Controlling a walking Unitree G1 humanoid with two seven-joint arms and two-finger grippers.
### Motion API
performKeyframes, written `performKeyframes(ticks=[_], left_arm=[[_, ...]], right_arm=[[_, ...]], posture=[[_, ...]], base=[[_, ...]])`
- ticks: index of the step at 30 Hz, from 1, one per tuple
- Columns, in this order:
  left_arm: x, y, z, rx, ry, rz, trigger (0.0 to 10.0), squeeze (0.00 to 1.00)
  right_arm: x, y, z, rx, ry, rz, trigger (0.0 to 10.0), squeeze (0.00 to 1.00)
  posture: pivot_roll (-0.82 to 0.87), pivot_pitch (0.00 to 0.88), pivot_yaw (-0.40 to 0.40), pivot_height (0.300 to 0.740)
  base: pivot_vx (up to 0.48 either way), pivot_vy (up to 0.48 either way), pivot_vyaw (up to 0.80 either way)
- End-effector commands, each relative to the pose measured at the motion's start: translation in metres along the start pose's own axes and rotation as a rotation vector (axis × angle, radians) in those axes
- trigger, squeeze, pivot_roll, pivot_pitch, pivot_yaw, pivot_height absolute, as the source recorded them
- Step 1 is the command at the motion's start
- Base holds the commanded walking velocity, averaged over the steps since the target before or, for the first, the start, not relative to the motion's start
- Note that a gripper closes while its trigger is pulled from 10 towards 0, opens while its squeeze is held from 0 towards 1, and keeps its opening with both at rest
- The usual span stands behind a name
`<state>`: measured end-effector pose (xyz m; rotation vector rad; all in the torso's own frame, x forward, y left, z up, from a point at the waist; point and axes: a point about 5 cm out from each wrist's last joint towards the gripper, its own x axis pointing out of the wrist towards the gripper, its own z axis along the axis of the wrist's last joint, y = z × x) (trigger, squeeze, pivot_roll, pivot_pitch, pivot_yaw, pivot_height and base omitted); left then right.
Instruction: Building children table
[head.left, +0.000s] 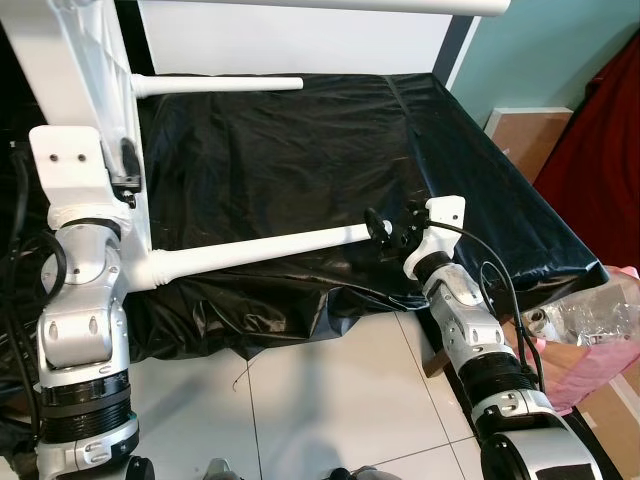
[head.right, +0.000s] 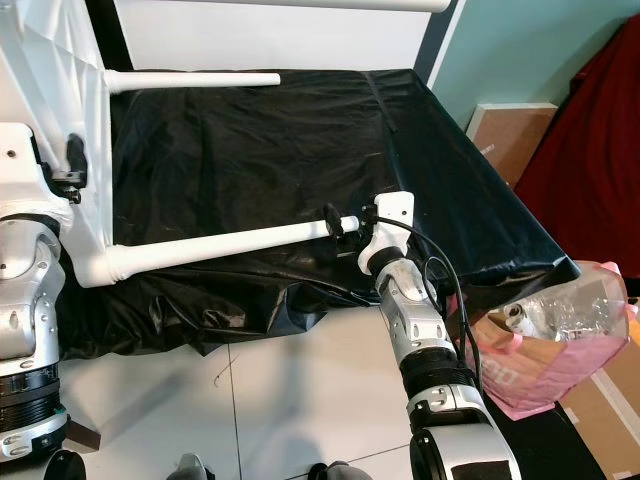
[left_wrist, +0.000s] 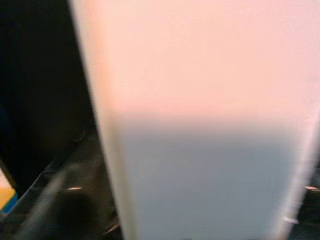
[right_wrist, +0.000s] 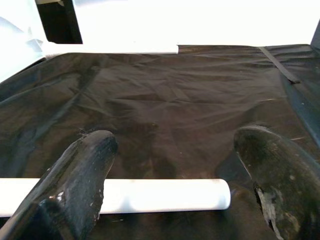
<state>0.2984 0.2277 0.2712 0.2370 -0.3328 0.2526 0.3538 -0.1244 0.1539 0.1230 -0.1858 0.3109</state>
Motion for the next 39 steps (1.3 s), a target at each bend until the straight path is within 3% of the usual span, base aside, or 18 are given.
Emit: performKeyframes(ticks=[1, 3, 4, 11, 15, 17, 24, 28, 29, 31, 34, 35, 36, 37, 39], left_arm=[[-0.004, -0.010, -0.005, -0.004, 0.004, -0.099, 10.0, 1.00], [-0.006, -0.015, -0.010, 0.040, 0.036, -0.126, 10.0, 0.98], [-0.007, -0.016, -0.014, 0.061, 0.064, -0.131, 10.0, 0.00], [-0.014, -0.015, -0.020, 0.121, 0.111, -0.109, 10.0, 0.00], [-0.031, -0.005, -0.024, 0.188, 0.147, 0.059, 10.0, 0.00], [-0.031, -0.005, -0.024, 0.188, 0.147, 0.059, 10.0, 0.00], [-0.058, -0.005, -0.012, 0.276, 0.080, 0.193, 10.0, 0.00], [-0.064, -0.011, -0.008, 0.287, 0.065, 0.181, 10.0, 0.00], [-0.073, -0.022, -0.008, 0.253, 0.073, 0.147, 10.0, 0.00], [-0.073, -0.022, -0.008, 0.253, 0.073, 0.147, 10.0, 0.00], [-0.087, -0.044, -0.010, 0.204, 0.081, 0.024, 10.0, 0.00], [-0.087, -0.044, -0.010, 0.204, 0.081, 0.024, 10.0, 0.00], [-0.091, -0.055, -0.015, 0.224, 0.099, -0.068, 10.0, 0.00], [-0.091, -0.055, -0.015, 0.224, 0.099, -0.068, 10.0, 0.00], [-0.098, -0.074, -0.025, 0.192, 0.146, -0.204, 10.0, 0.00]], right_arm=[[-0.001, -0.003, -0.001, -0.010, 0.000, -0.005, 10.0, 0.00], [-0.002, -0.003, -0.002, -0.012, 0.002, -0.005, 10.0, 0.00], [-0.002, -0.004, -0.002, -0.013, 0.002, -0.005, 10.0, 0.00], [-0.003, -0.004, -0.003, -0.015, 0.002, -0.001, 10.0, 0.00], [-0.005, -0.003, -0.005, -0.016, 0.007, 0.010, 10.0, 0.00], [-0.005, -0.003, -0.005, -0.016, 0.007, 0.010, 10.0, 0.00], [-0.003, 0.000, -0.007, -0.017, 0.021, 0.040, 10.0, 0.00], [-0.002, 0.001, -0.008, -0.017, 0.025, 0.048, 10.0, 0.00], [-0.002, 0.003, -0.009, -0.017, 0.030, 0.059, 10.0, 0.00], [-0.002, 0.003, -0.009, -0.017, 0.030, 0.059, 10.0, 0.00], [-0.003, 0.004, -0.010, -0.019, 0.035, 0.067, 10.0, 0.00], [-0.003, 0.004, -0.010, -0.019, 0.035, 0.067, 10.0, 0.00], [-0.003, 0.003, -0.011, -0.020, 0.041, 0.067, 10.0, 0.00], [-0.003, 0.003, -0.011, -0.020, 0.041, 0.067, 10.0, 0.00], [-0.002, 0.001, -0.013, -0.027, 0.065, 0.062, 10.0, 0.00]], posture=[[0.11, 0.076, -0.118, 0.740], [0.11, 0.074, -0.115, 0.740], [0.11, 0.073, -0.115, 0.740], [0.10, 0.071, -0.114, 0.740], [0.11, 0.069, -0.120, 0.740], [0.11, 0.069, -0.120, 0.740], [0.13, 0.069, -0.130, 0.740], [0.14, 0.070, -0.135, 0.740], [0.14, 0.069, -0.138, 0.740], [0.14, 0.069, -0.138, 0.740], [0.14, 0.072, -0.139, 0.740], [0.14, 0.072, -0.139, 0.740], [0.15, 0.076, -0.142, 0.740], [0.15, 0.076, -0.142, 0.740], [0.15, 0.079, -0.142, 0.740]], base=[[0.000, 0.000, 0.00], [0.000, 0.000, 0.00], [0.000, 0.000, 0.00], [0.000, 0.000, 0.00], [0.000, 0.000, 0.00], [0.000, 0.000, 0.00], [0.000, 0.000, 0.00], [0.000, 0.000, 0.00], [0.000, 0.000, 0.00], [0.000, 0.000, 0.00], [0.000, 0.000, 0.00], [0.000, 0.000, 0.00], [0.000, 0.000, 0.00], [0.000, 0.000, 0.00], [0.000, 0.000, 0.00]])
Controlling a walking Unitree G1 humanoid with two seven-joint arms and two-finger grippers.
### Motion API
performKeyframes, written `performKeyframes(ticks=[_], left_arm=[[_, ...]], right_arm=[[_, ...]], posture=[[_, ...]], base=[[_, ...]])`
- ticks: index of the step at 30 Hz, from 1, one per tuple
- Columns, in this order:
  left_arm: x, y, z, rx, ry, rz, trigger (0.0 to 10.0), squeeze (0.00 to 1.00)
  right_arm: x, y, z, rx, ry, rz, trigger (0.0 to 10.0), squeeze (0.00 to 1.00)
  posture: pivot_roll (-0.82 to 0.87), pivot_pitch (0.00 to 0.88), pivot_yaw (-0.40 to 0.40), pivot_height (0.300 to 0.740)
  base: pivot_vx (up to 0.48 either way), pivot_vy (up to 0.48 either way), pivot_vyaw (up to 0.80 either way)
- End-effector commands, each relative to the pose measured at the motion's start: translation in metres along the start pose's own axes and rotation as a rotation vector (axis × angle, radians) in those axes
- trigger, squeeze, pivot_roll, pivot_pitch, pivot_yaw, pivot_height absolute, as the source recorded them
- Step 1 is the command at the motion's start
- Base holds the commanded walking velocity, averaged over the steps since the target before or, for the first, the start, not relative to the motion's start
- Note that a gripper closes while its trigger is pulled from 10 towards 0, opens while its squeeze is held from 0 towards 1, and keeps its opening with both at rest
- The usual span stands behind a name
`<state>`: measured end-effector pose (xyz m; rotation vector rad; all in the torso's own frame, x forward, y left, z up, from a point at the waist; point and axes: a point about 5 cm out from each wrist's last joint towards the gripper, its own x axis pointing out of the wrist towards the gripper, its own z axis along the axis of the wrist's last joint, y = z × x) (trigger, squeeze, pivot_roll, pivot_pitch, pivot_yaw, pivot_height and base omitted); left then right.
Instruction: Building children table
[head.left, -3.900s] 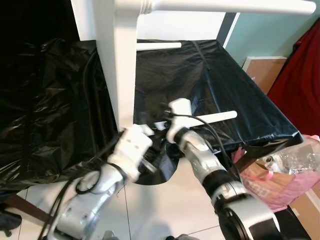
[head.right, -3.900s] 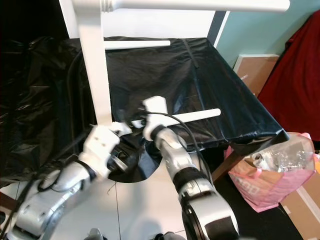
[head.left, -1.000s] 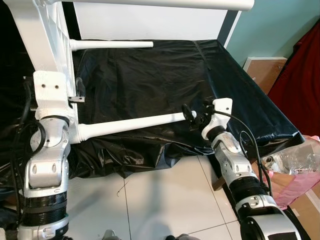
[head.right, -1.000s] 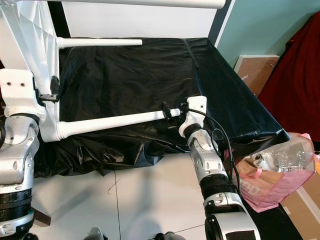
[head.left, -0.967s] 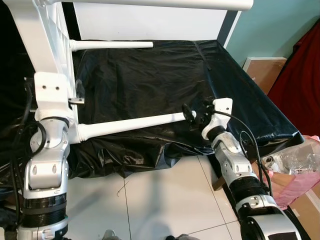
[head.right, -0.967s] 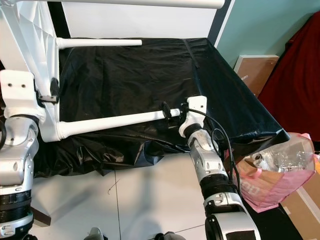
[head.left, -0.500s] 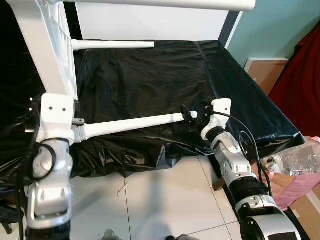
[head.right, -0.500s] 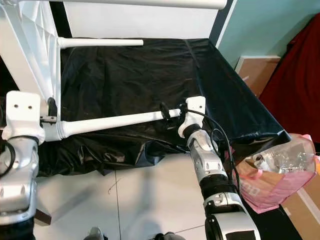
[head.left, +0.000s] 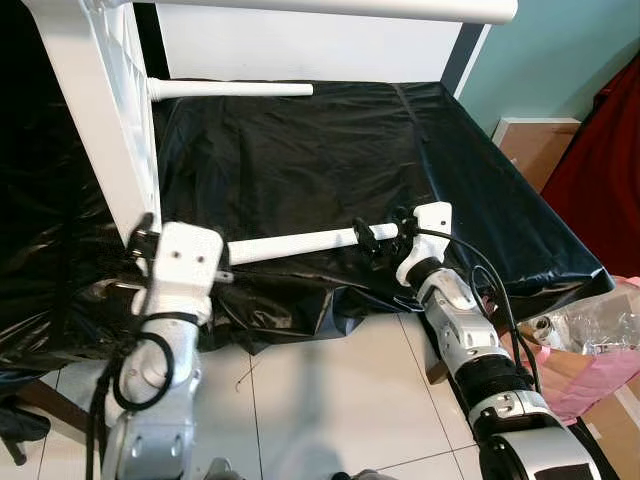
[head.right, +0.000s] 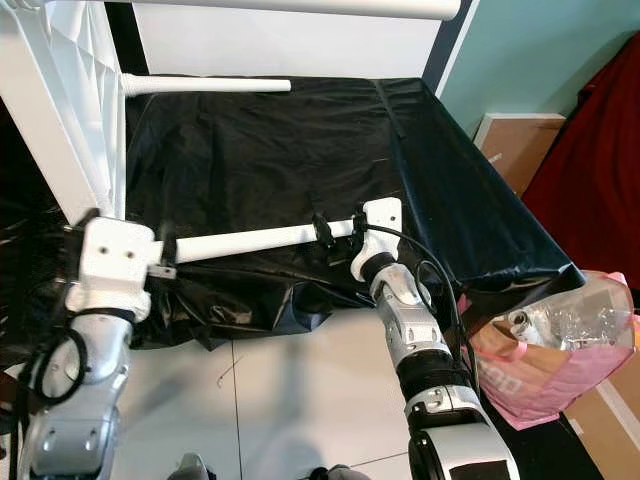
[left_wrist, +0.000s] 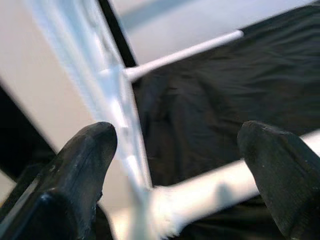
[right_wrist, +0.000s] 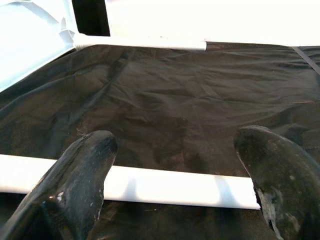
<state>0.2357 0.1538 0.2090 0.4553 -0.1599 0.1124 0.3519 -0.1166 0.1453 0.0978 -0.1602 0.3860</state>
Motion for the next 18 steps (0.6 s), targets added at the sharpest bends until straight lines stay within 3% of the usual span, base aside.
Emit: performKeyframes(ticks=[1, 4, 8, 18], left_arm=[[-0.002, -0.012, -0.004, -0.019, 0.019, -0.017, 10.0, 0.00], [-0.002, -0.019, -0.007, -0.045, 0.043, -0.060, 10.0, 0.00], [0.011, -0.027, -0.015, -0.117, 0.093, -0.092, 10.0, 0.00], [0.031, -0.024, -0.036, -0.183, 0.162, -0.090, 10.0, 0.00]], right_arm=[[-0.001, -0.006, -0.004, -0.012, 0.033, -0.013, 10.0, 0.00], [-0.001, -0.007, -0.006, -0.018, 0.049, -0.015, 10.0, 0.00], [0.004, -0.010, -0.002, -0.067, 0.047, -0.021, 10.0, 0.00], [0.011, -0.013, -0.003, -0.064, 0.076, -0.045, 10.0, 0.00]], posture=[[0.15, 0.079, -0.142, 0.740], [0.15, 0.079, -0.142, 0.740], [0.13, 0.082, -0.126, 0.740], [0.10, 0.077, -0.109, 0.740]], base=[[0.000, 0.000, 0.00], [0.000, 0.000, 0.00], [0.000, 0.000, 0.00], [0.000, 0.000, 0.00]])
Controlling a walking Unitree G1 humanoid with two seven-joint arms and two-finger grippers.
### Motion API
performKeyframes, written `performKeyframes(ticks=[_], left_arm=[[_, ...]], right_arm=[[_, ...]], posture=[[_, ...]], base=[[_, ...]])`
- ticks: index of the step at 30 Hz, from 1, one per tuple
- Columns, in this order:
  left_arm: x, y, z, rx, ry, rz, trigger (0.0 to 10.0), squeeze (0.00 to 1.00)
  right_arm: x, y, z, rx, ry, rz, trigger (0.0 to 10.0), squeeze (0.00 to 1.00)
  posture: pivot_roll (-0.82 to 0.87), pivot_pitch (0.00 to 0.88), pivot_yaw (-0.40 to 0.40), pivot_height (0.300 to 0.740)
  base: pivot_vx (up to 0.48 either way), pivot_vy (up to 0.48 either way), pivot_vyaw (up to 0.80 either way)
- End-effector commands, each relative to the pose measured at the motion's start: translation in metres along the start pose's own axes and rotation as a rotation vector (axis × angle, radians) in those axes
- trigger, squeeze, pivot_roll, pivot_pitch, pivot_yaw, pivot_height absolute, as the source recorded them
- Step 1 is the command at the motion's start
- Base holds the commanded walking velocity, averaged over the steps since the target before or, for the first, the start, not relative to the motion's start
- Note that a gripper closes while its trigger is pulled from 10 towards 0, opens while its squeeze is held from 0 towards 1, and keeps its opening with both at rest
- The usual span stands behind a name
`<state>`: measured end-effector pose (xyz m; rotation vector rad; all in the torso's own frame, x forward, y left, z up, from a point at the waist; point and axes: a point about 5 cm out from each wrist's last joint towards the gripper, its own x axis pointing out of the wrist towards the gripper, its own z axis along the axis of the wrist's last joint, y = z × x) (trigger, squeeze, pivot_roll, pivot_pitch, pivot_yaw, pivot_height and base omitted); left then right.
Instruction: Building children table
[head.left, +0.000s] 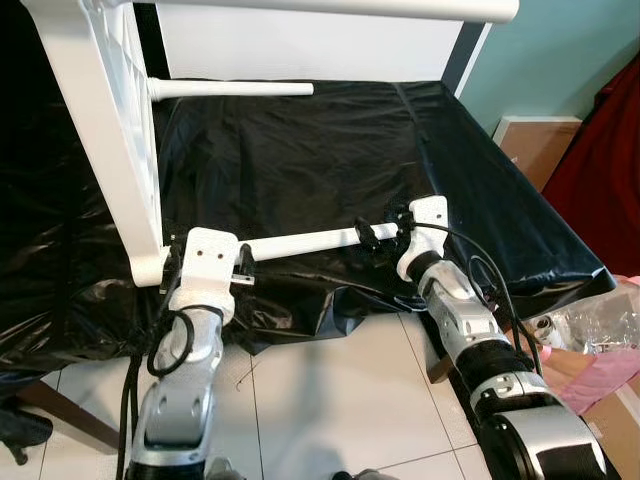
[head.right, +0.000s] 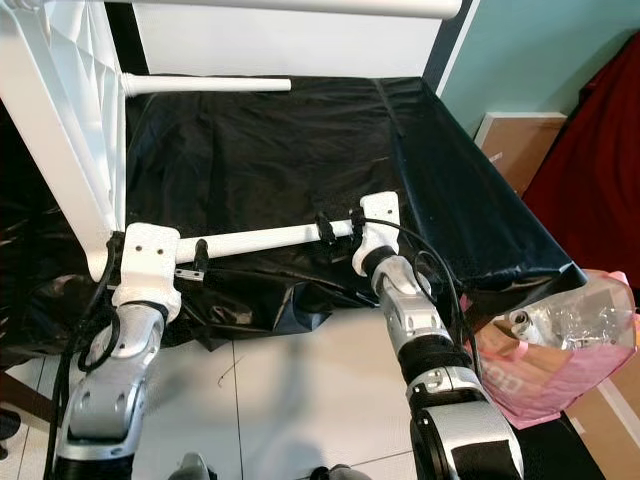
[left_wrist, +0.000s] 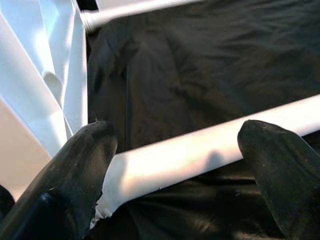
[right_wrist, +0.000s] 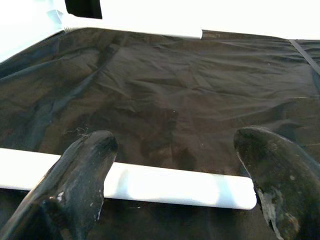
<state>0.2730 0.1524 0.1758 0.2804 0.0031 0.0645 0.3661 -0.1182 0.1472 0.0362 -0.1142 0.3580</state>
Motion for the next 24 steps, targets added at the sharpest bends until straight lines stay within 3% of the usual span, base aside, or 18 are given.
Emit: performKeyframes(ticks=[1, 5, 10, 16, 24], left_arm=[[0.001, -0.003, -0.003, -0.011, 0.004, -0.020, 10.0, 0.00], [0.005, 0.001, -0.006, -0.013, 0.015, -0.014, 10.0, 0.00], [0.015, 0.033, -0.011, 0.007, 0.029, 0.089, 10.0, 0.00], [0.015, 0.040, -0.012, 0.015, 0.029, 0.105, 10.0, 0.00], [0.014, 0.045, -0.014, 0.019, 0.025, 0.103, 10.0, 0.00]], right_arm=[[-0.002, -0.006, -0.003, -0.010, 0.021, -0.019, 10.0, 0.00], [0.000, -0.005, 0.001, -0.029, 0.003, -0.002, 10.0, 0.00], [-0.005, -0.004, 0.010, -0.046, -0.047, 0.014, 10.0, 0.00], [-0.007, -0.004, 0.010, -0.044, -0.055, 0.014, 10.0, 0.00], [-0.009, 0.005, 0.018, -0.152, -0.116, 0.052, 10.0, 0.00]], posture=[[0.10, 0.077, -0.109, 0.740], [0.09, 0.075, -0.104, 0.740], [0.07, 0.081, -0.099, 0.740], [0.07, 0.083, -0.100, 0.740], [0.08, 0.080, -0.105, 0.740]], base=[[0.000, 0.000, 0.00], [0.000, 0.000, 0.00], [0.000, 0.000, 0.00], [0.000, 0.000, 0.00], [0.000, 0.000, 0.00]])
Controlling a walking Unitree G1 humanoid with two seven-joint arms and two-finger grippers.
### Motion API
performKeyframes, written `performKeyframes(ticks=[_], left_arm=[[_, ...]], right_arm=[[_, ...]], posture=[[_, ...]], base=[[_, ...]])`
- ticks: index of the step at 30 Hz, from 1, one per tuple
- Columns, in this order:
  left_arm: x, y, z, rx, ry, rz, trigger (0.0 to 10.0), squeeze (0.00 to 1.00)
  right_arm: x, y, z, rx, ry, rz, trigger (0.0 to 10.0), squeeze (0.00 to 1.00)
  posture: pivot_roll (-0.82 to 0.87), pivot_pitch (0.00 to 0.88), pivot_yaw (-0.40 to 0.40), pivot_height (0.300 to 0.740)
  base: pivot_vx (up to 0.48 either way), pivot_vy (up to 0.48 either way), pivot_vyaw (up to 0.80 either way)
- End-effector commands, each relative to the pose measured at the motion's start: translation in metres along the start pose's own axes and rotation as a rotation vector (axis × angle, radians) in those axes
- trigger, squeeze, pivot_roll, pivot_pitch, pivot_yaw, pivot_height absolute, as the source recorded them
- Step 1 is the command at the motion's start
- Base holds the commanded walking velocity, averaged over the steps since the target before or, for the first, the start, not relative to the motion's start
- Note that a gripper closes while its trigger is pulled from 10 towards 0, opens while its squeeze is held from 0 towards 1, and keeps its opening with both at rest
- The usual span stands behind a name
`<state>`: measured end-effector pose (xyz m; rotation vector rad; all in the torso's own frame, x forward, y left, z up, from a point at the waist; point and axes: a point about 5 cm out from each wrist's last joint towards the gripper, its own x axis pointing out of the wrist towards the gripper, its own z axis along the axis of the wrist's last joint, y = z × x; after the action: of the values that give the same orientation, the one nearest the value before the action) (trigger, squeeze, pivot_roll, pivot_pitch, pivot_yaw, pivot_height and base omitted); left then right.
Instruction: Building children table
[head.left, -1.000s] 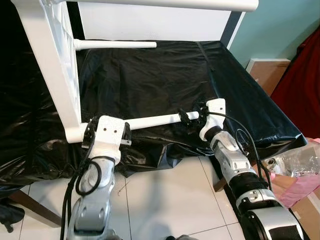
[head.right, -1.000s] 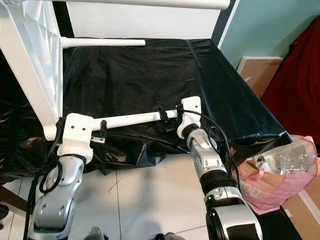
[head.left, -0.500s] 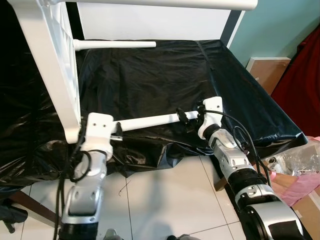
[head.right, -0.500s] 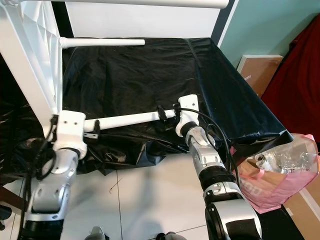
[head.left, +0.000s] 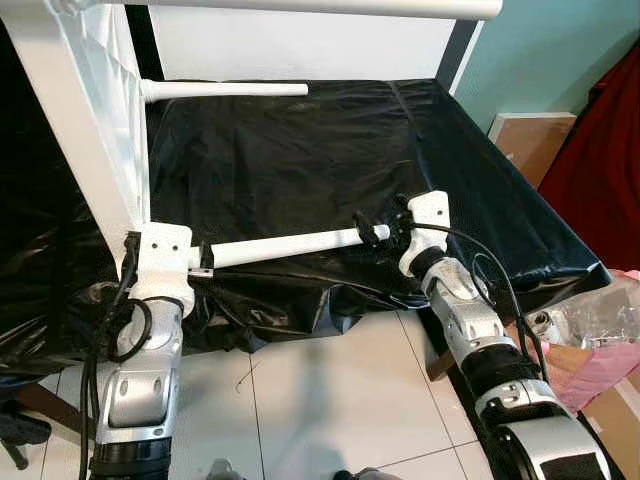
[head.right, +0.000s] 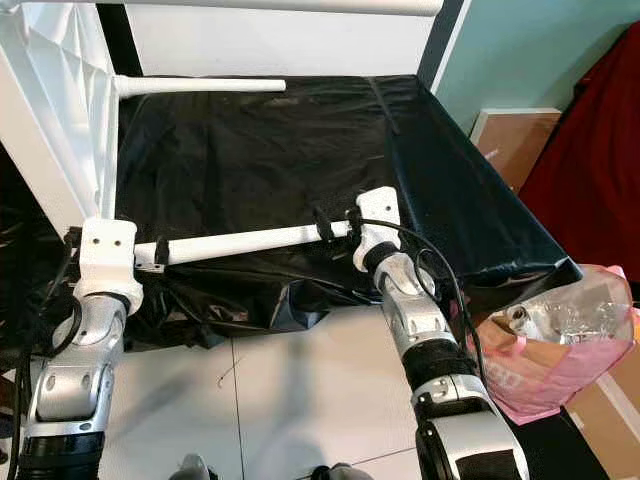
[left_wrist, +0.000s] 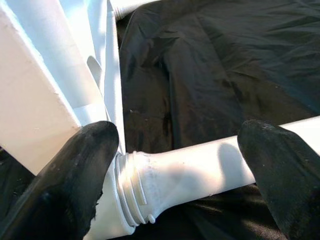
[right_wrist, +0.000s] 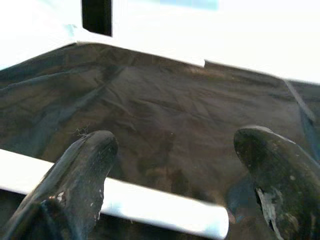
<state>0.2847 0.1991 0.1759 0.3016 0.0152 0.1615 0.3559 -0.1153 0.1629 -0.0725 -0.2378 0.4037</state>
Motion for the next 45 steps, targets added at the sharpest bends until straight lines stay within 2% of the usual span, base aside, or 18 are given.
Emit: performKeyframes(ticks=[1, 2, 3, 5, 6, 8, 13, 14, 17, 18, 22, 24, 30, 38, 45], left_arm=[[0.000, -0.012, 0.001, -0.043, -0.002, -0.042, 10.0, 0.00], [0.000, -0.018, 0.002, -0.064, 0.000, -0.064, 10.0, 0.00], [0.000, -0.018, 0.002, -0.064, 0.000, -0.064, 10.0, 0.00], [0.001, -0.030, 0.002, -0.149, 0.016, -0.097, 10.0, 0.00], [0.001, -0.030, 0.002, -0.149, 0.016, -0.097, 10.0, 0.00], [0.004, -0.040, 0.005, -0.246, 0.032, -0.114, 10.0, 0.00], [0.008, -0.050, 0.012, -0.320, 0.030, -0.150, 10.0, 0.00], [0.012, -0.054, 0.016, -0.338, 0.023, -0.166, 10.0, 0.00], [0.021, -0.060, 0.026, -0.341, -0.003, -0.194, 10.0, 0.00], [0.021, -0.060, 0.026, -0.341, -0.003, -0.194, 10.0, 0.00], [0.030, -0.066, 0.035, -0.343, -0.026, -0.225, 10.0, 0.00], [0.033, -0.068, 0.038, -0.342, -0.029, -0.230, 10.0, 0.00], [0.041, -0.081, 0.046, -0.352, -0.038, -0.259, 10.0, 0.00], [0.045, -0.087, 0.047, -0.359, -0.035, -0.274, 10.0, 0.00], [0.048, -0.089, 0.047, -0.364, -0.035, -0.274, 10.0, 0.00]], right_arm=[[-0.003, 0.002, 0.016, -0.151, -0.096, -0.018, 10.0, 0.00], [-0.003, 0.004, 0.021, -0.198, -0.126, -0.030, 10.0, 0.00], [-0.003, 0.004, 0.021, -0.198, -0.126, -0.030, 10.0, 0.00], [-0.002, 0.007, 0.031, -0.299, -0.173, -0.054, 10.0, 0.00], [-0.002, 0.007, 0.031, -0.299, -0.173, -0.054, 10.0, 0.00], [0.000, 0.011, 0.039, -0.371, -0.200, -0.076, 10.0, 0.00], [0.003, 0.017, 0.046, -0.443, -0.225, -0.081, 10.0, 0.00], [0.006, 0.019, 0.052, -0.495, -0.245, -0.090, 10.0, 0.00], [0.012, 0.020, 0.070, -0.611, -0.315, -0.126, 10.0, 0.00], [0.012, 0.020, 0.070, -0.611, -0.315, -0.126, 10.0, 0.00], [0.017, 0.019, 0.101, -0.779, -0.449, -0.211, 10.0, 0.00], [0.019, 0.019, 0.109, -0.817, -0.478, -0.234, 10.0, 0.00], [0.028, 0.023, 0.137, -0.910, -0.571, -0.266, 10.0, 0.00], [0.034, 0.024, 0.151, -0.974, -0.634, -0.281, 10.0, 0.00], [0.037, 0.024, 0.154, -1.009, -0.663, -0.300, 10.0, 0.00]], posture=[[0.08, 0.078, -0.107, 0.740], [0.08, 0.076, -0.110, 0.740], [0.08, 0.076, -0.110, 0.740], [0.08, 0.075, -0.110, 0.740], [0.08, 0.075, -0.110, 0.740], [0.08, 0.073, -0.110, 0.740], [0.08, 0.068, -0.111, 0.740], [0.08, 0.066, -0.112, 0.740], [0.07, 0.064, -0.108, 0.740], [0.07, 0.064, -0.108, 0.740], [0.06, 0.065, -0.103, 0.740], [0.05, 0.068, -0.098, 0.740], [0.03, 0.071, -0.085, 0.740], [0.01, 0.070, -0.070, 0.740], [-0.01, 0.069, -0.064, 0.740]], base=[[0.000, 0.000, 0.00], [0.000, 0.000, 0.00], [0.000, 0.000, 0.00], [0.000, 0.000, 0.00], [0.000, 0.000, 0.00], [0.000, 0.000, 0.00], [0.000, 0.000, 0.00], [0.000, 0.000, 0.00], [0.000, 0.000, 0.00], [0.000, 0.000, 0.00], [0.000, 0.000, 0.00], [0.000, 0.000, 0.00], [0.000, 0.000, 0.00], [0.000, 0.000, 0.00], [0.000, 0.000, 0.00]])
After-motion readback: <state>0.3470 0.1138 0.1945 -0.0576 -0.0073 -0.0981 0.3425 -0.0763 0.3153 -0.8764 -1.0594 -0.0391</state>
